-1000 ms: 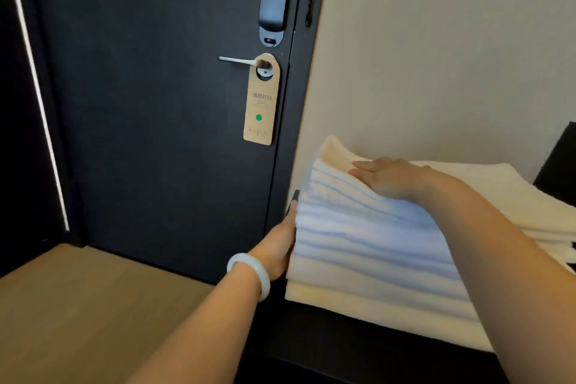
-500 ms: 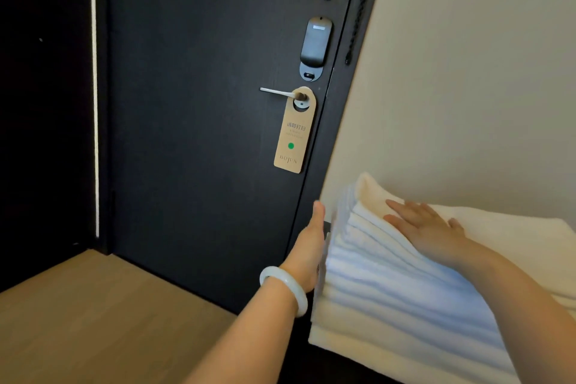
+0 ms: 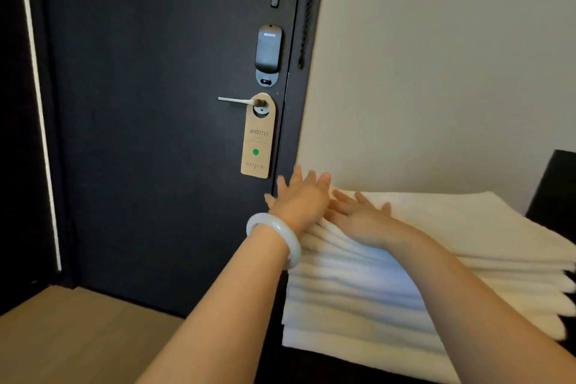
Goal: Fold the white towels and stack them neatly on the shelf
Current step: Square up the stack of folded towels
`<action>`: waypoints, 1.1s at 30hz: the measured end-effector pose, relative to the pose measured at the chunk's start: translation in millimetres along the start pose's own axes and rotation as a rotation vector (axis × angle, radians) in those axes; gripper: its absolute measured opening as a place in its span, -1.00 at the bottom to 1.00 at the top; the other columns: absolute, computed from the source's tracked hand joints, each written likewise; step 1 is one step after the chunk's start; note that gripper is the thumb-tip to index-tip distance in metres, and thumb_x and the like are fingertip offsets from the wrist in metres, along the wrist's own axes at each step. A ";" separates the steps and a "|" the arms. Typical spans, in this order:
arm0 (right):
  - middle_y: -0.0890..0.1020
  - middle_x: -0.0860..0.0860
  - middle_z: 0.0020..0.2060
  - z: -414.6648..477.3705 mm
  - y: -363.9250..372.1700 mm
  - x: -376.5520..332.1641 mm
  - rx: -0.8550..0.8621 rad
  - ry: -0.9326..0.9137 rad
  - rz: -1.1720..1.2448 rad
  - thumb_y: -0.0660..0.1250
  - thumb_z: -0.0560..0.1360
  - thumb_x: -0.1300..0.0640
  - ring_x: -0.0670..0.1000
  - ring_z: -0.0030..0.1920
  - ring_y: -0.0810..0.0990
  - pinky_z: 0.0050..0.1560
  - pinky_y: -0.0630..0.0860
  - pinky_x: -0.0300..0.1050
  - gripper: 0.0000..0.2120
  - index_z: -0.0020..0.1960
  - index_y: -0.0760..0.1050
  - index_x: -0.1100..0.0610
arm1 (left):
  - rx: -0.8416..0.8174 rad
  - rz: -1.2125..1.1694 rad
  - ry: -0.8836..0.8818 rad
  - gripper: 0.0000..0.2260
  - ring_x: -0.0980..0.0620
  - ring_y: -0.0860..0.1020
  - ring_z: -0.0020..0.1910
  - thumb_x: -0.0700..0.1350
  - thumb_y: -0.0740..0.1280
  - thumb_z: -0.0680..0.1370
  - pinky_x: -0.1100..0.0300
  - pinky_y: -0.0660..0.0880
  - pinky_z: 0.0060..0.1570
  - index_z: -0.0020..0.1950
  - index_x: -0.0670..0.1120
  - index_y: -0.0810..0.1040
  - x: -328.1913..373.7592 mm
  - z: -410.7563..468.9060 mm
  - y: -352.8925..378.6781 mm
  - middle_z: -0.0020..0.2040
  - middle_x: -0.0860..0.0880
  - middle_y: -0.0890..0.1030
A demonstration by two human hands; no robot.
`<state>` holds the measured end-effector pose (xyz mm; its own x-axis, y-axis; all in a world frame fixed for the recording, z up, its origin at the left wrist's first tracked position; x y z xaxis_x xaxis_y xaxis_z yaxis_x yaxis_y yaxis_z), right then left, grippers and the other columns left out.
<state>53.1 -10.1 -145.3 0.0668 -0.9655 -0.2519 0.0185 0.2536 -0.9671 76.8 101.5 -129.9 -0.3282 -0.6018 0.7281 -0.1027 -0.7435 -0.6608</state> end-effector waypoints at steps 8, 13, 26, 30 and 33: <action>0.08 -0.06 0.59 -56.5 -65.3 165.9 0.158 0.493 -0.195 -0.01 0.61 -0.31 0.08 0.57 0.03 0.51 -0.04 0.29 -0.40 0.58 0.07 -0.11 | -0.178 0.722 0.168 -0.50 -0.12 -0.04 0.56 0.18 -0.12 0.64 -0.45 -0.04 0.38 0.57 0.08 0.07 14.3 33.1 54.8 0.58 -0.01 0.06; 0.13 0.02 0.58 -69.7 -68.2 176.9 0.103 0.410 -0.003 0.00 0.62 -0.29 0.08 0.56 0.10 0.54 0.00 0.01 -0.35 0.59 0.10 0.03 | -0.191 0.714 0.161 -0.52 -0.12 0.14 0.49 0.16 -0.13 0.63 -0.39 0.18 0.33 0.54 0.08 0.13 21.2 47.4 56.4 0.49 -0.06 0.24; -0.25 -0.27 0.54 -150.5 -43.2 205.7 0.283 0.122 -0.299 0.55 0.25 -0.27 -0.17 0.51 -0.22 0.47 -0.06 -0.05 0.24 0.50 -0.38 -0.32 | -0.127 0.777 0.600 0.02 0.07 -0.10 0.58 0.58 0.16 0.28 0.01 -0.14 0.54 0.57 0.21 -0.22 33.8 -46.2 65.6 0.60 0.13 -0.09; -0.12 -0.32 0.53 -171.1 -38.0 211.4 0.460 0.189 -0.033 0.59 0.28 -0.11 -0.19 0.52 -0.11 0.50 0.08 -0.01 0.14 0.54 -0.17 -0.30 | -0.115 0.810 0.528 0.07 0.04 -0.14 0.58 0.46 0.33 0.30 -0.05 -0.16 0.54 0.57 0.18 -0.25 32.3 -35.5 58.1 0.60 0.12 -0.12; 0.15 -0.19 0.51 -191.3 -15.9 233.8 0.669 0.430 0.449 0.63 0.27 0.06 -0.02 0.49 0.19 0.43 0.27 0.15 0.13 0.56 -0.08 -0.24 | 0.082 0.922 0.682 0.10 -0.17 -0.02 0.58 0.33 0.46 0.32 -0.27 -0.06 0.49 0.61 -0.01 -0.13 56.9 -62.7 77.1 0.61 -0.09 -0.01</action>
<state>-122.4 -251.3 -195.5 -0.1674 -0.6730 -0.7204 0.6636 0.4635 -0.5872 -8.7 28.2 -150.8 -0.6897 -0.6624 -0.2926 0.4938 -0.1348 -0.8591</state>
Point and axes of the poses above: each hand's wrist, its own z-axis towards the middle knuckle, its own y-axis out of the palm, x = y × z, the point moved 7 cm from there along z, towards the middle knuckle
